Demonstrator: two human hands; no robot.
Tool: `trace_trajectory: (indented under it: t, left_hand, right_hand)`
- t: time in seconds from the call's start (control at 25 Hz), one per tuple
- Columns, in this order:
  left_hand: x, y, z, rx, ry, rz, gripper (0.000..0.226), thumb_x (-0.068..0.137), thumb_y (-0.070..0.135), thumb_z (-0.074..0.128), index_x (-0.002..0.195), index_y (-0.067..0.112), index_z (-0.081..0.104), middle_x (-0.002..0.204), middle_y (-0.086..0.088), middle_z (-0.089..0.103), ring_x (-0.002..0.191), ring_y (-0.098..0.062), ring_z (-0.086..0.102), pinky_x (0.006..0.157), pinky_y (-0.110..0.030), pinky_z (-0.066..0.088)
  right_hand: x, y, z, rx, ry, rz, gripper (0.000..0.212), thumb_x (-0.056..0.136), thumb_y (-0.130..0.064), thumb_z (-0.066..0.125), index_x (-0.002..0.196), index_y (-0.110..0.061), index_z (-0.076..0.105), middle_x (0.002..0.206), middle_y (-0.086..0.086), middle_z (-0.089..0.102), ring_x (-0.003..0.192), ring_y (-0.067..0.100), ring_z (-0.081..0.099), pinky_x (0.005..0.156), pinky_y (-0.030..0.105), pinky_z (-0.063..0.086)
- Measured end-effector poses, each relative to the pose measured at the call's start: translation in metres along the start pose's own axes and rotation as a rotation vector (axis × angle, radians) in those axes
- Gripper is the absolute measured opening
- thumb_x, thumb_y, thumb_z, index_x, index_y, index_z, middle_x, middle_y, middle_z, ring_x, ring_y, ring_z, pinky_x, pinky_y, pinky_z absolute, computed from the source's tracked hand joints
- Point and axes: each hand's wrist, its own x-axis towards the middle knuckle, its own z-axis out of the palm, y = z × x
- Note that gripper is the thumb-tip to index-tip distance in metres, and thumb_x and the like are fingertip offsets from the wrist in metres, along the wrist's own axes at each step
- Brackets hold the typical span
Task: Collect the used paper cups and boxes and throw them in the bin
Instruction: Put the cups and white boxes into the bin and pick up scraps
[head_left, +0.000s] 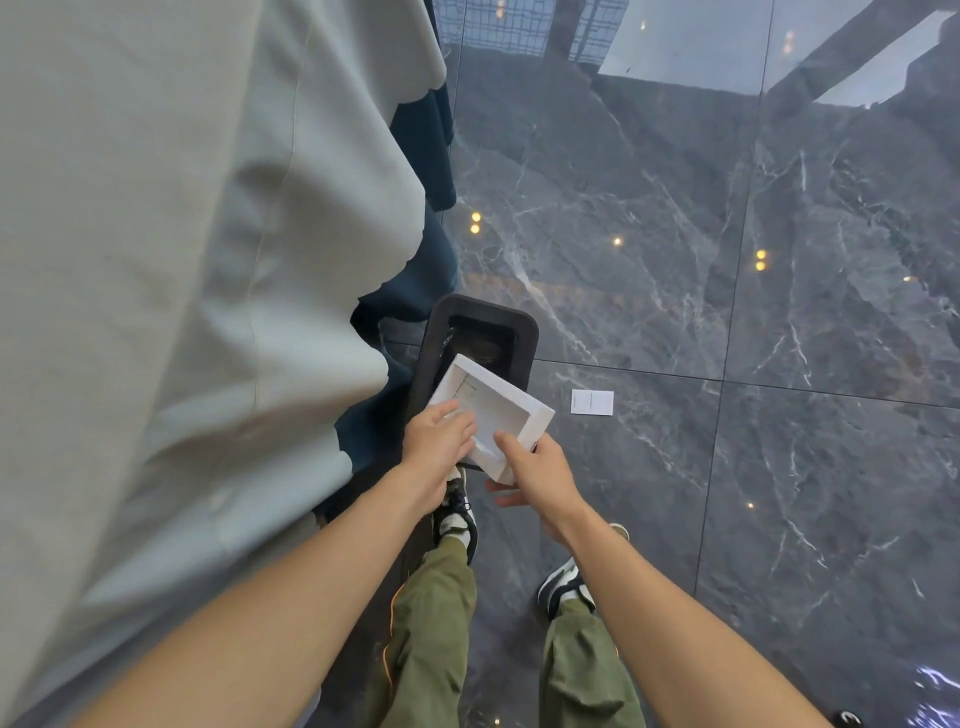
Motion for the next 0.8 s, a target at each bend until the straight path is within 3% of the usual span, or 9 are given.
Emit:
trace_trajectory:
  t: [0.12,0.28,0.36,0.44,0.52,0.68,0.8]
  left_hand:
    - [-0.002,-0.017,-0.017,0.096,-0.020,-0.012,0.045,0.098,0.012,0.064,0.143,0.011,0.056,0.130,-0.009,0.067,0.120,-0.021,0.066,0.102,-0.033,0.054]
    - [-0.005,-0.031,-0.025,0.192,-0.070,-0.043,0.039,0.100,0.017,0.063,0.139,0.017,0.059,0.130,-0.005,0.068,0.123,-0.018,0.063,0.106,-0.036,0.052]
    - [-0.005,-0.036,-0.025,0.211,-0.073,-0.058,0.032,0.100,0.016,0.062,0.132,0.021,0.063,0.120,0.000,0.070,0.116,-0.015,0.065,0.099,-0.031,0.054]
    - [-0.004,-0.039,-0.024,0.220,-0.060,-0.060,0.020,0.100,0.015,0.060,0.111,0.030,0.067,0.105,0.009,0.071,0.104,-0.009,0.066,0.086,-0.025,0.053]
    - [-0.001,-0.042,-0.026,0.243,-0.040,-0.054,0.020,0.099,0.015,0.059,0.103,0.033,0.067,0.100,0.011,0.071,0.100,-0.009,0.066,0.084,-0.025,0.053]
    - [0.000,-0.043,-0.029,0.369,-0.040,-0.016,0.046,0.095,0.023,0.061,0.141,0.019,0.058,0.129,0.000,0.068,0.120,-0.017,0.064,0.107,-0.040,0.050]
    - [-0.001,-0.045,-0.024,0.448,-0.018,0.041,0.047,0.095,0.025,0.061,0.142,0.020,0.056,0.118,0.005,0.072,0.113,-0.015,0.065,0.101,-0.036,0.052]
  right_hand:
    - [0.011,0.000,0.005,-0.011,0.049,0.051,0.028,0.096,-0.030,0.063,0.121,-0.018,0.064,0.104,0.013,0.076,0.079,0.038,0.079,0.053,0.034,0.060]
    - [0.017,0.007,0.005,-0.032,0.046,0.066,0.032,0.097,-0.032,0.066,0.125,-0.018,0.060,0.110,0.011,0.072,0.083,0.035,0.078,0.058,0.040,0.064]
    - [0.020,0.010,0.005,-0.043,0.039,0.073,0.034,0.097,-0.034,0.067,0.126,-0.017,0.062,0.110,0.011,0.072,0.088,0.034,0.077,0.062,0.042,0.066]
    - [0.023,0.012,0.008,-0.055,0.032,0.061,0.036,0.096,-0.035,0.068,0.126,-0.016,0.063,0.110,0.009,0.073,0.092,0.031,0.076,0.066,0.044,0.067]
    - [0.027,0.012,0.012,-0.091,0.027,0.054,0.037,0.094,-0.036,0.069,0.125,-0.016,0.062,0.110,0.007,0.071,0.097,0.029,0.075,0.070,0.048,0.067]
    - [0.037,0.014,0.020,-0.204,0.065,0.090,0.050,0.086,-0.048,0.069,0.120,-0.014,0.054,0.113,0.004,0.064,0.101,0.026,0.069,0.062,0.041,0.064]
    - [0.047,0.026,0.014,-0.338,0.136,0.101,0.039,0.084,-0.048,0.061,0.108,-0.017,0.059,0.109,0.006,0.069,0.098,0.027,0.070,0.080,0.046,0.063]
